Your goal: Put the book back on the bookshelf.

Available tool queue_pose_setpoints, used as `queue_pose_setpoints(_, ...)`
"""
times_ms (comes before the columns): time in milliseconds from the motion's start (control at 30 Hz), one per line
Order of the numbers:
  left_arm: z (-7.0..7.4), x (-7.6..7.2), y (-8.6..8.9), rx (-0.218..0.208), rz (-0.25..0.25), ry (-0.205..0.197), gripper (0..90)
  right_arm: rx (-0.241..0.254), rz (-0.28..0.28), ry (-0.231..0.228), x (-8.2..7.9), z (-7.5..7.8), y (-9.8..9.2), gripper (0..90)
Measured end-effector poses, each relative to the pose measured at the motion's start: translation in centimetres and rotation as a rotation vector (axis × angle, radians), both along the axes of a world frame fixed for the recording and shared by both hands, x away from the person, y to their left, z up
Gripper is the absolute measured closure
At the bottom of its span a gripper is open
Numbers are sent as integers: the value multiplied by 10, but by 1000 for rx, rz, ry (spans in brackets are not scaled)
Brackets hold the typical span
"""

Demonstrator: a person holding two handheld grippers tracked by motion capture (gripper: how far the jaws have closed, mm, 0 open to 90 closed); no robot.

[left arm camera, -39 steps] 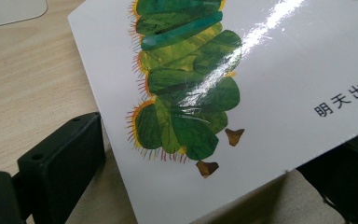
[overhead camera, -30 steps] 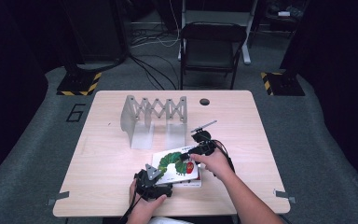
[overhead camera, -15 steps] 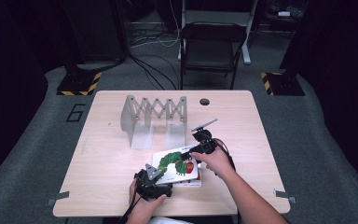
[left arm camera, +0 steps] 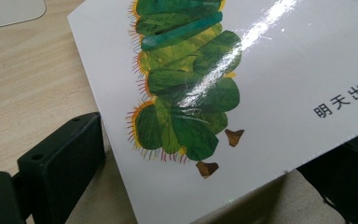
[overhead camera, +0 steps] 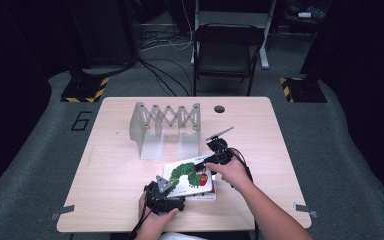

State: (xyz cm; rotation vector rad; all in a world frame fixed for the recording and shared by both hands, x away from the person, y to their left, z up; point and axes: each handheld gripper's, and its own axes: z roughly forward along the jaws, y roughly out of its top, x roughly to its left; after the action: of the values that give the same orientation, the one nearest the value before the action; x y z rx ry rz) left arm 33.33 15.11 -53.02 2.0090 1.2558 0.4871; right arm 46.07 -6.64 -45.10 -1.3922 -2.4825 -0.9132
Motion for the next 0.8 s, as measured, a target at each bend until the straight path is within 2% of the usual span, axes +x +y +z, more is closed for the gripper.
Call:
queue_pose_setpoints(167,0,0,0,0,0,0,36,-7,11,19,2,1,-1,419)
queue_pose_setpoints(400,0,0,0,0,-2,-1,36,16,7,43,3,1,-3,442)
queue_pose_setpoints(633,0,0,0,-1,-3,-1,36,18,10,77,5,3,-5,465)
queue_pose_setpoints(800,0,0,0,1,-5,-3,37,16,21,84,7,4,-5,476)
